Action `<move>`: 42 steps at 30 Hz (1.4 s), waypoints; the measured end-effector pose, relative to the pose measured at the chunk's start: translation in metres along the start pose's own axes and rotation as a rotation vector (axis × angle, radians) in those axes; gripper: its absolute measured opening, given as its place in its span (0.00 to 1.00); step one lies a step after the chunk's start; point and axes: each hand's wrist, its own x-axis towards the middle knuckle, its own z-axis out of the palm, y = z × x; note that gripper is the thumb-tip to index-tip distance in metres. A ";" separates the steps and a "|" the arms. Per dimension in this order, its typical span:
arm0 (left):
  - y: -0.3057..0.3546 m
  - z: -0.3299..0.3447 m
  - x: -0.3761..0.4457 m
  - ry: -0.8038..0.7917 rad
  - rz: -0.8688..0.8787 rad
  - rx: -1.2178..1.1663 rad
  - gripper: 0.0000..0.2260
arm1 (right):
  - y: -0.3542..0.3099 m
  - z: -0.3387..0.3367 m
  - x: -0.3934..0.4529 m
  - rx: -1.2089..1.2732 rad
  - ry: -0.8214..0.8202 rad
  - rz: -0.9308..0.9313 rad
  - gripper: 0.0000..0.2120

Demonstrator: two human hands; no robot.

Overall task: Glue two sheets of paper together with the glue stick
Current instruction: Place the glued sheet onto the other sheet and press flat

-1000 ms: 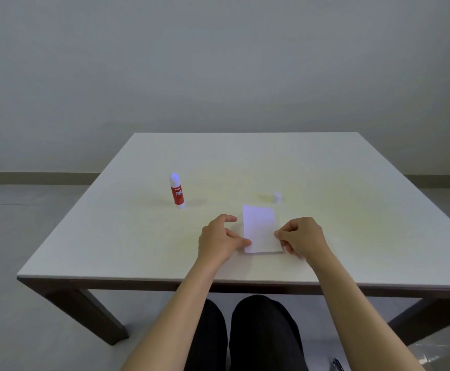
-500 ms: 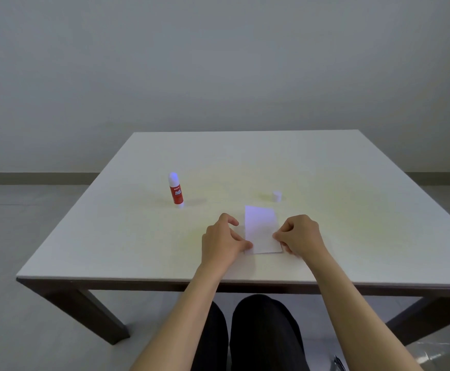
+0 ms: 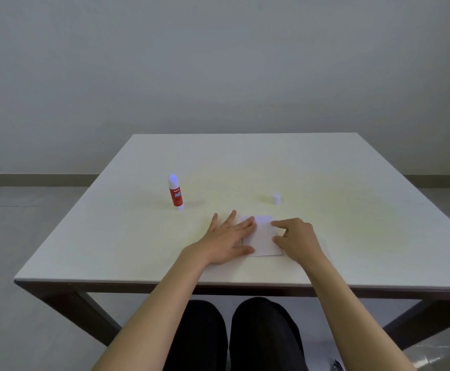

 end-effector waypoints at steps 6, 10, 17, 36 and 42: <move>-0.009 -0.005 -0.005 -0.026 0.033 -0.033 0.31 | -0.009 0.007 0.000 -0.134 -0.040 0.012 0.22; -0.029 -0.008 -0.017 -0.029 -0.006 -0.067 0.32 | -0.021 0.023 -0.002 -0.261 -0.026 -0.017 0.21; -0.057 -0.016 -0.030 -0.050 -0.063 -0.036 0.38 | -0.045 0.043 -0.011 -0.387 0.051 -0.112 0.19; -0.064 -0.010 -0.028 -0.057 -0.034 -0.089 0.41 | -0.033 0.059 -0.018 -0.612 -0.243 -0.360 0.41; -0.062 -0.012 -0.030 -0.078 -0.046 -0.076 0.41 | -0.017 0.058 -0.042 -0.556 -0.275 -0.429 0.41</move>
